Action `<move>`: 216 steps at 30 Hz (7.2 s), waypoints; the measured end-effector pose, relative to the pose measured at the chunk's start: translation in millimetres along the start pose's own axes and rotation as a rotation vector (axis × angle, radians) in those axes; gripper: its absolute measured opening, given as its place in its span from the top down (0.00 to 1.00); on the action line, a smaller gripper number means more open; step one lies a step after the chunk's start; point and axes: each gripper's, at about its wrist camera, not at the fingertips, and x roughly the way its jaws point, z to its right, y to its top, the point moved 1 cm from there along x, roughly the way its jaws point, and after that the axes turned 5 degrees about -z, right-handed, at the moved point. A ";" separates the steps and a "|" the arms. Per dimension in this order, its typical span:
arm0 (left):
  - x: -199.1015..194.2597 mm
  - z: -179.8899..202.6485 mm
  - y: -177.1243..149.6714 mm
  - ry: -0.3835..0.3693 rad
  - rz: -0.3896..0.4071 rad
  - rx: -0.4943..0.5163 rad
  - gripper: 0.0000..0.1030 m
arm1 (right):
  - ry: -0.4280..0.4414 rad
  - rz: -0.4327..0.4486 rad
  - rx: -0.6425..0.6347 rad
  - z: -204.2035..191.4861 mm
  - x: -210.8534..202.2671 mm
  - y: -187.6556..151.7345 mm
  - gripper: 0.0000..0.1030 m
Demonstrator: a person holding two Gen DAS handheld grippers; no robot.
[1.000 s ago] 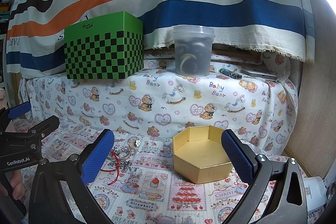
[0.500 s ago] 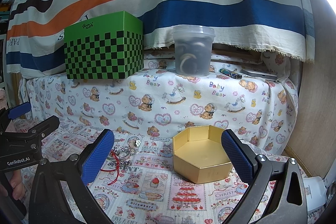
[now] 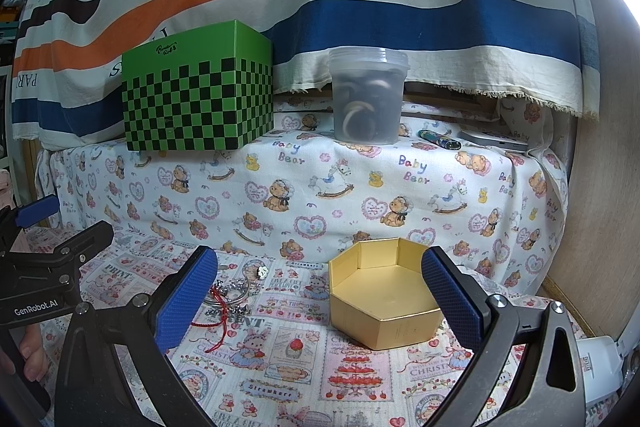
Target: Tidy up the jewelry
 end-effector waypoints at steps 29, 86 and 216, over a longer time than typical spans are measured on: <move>-8.0 -1.5 0.7 -0.079 0.033 0.004 0.00 | -0.006 0.007 -0.003 -0.8 -1.6 -2.1 0.00; 99.9 -13.3 13.9 -0.157 -0.558 -0.316 0.43 | 0.360 -0.590 0.162 -29.1 121.3 -22.2 0.86; 126.2 58.0 13.4 -0.310 -0.559 -0.085 0.72 | 0.276 -0.440 0.213 56.2 72.7 21.8 0.85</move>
